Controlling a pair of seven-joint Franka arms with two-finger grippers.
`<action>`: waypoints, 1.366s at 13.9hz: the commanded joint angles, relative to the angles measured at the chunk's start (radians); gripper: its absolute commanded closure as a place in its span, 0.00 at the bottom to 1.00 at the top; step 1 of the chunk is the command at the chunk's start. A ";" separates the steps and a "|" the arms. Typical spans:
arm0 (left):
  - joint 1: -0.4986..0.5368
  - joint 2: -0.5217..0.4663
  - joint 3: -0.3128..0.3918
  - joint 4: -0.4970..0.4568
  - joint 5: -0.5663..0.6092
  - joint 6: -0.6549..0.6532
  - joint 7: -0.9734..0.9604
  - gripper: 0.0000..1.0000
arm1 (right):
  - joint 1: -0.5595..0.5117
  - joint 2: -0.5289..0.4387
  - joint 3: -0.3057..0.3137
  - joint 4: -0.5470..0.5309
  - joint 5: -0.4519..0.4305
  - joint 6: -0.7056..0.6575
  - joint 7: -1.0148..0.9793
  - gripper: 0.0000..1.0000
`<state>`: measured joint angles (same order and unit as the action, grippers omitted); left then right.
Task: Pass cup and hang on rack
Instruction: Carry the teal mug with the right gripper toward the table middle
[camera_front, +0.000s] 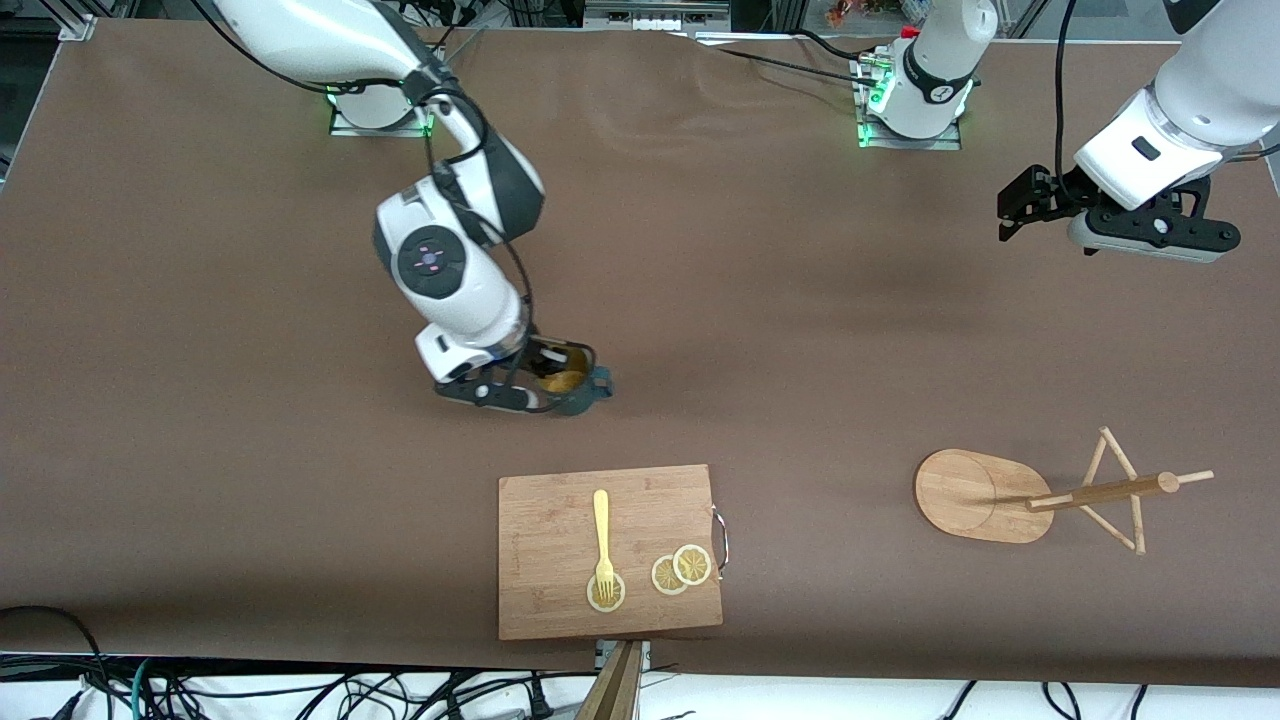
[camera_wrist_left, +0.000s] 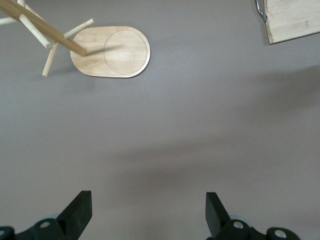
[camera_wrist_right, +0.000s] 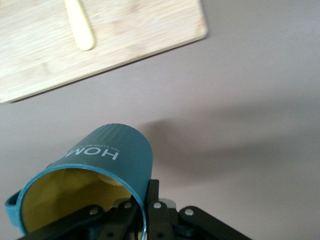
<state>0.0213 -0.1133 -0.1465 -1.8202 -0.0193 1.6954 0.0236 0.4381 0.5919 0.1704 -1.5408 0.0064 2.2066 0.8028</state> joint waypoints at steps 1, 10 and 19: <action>0.008 -0.008 -0.007 0.006 -0.001 -0.003 0.007 0.00 | 0.094 0.090 -0.009 0.140 0.009 -0.025 0.113 1.00; 0.008 -0.006 -0.005 0.006 -0.001 -0.003 0.007 0.00 | 0.310 0.221 -0.012 0.301 0.006 -0.019 0.414 1.00; 0.008 -0.006 -0.005 0.007 -0.001 -0.003 0.007 0.00 | 0.398 0.330 -0.011 0.386 0.009 -0.013 0.543 1.00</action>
<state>0.0218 -0.1133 -0.1464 -1.8201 -0.0193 1.6954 0.0236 0.8223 0.8912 0.1683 -1.2044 0.0064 2.2074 1.3325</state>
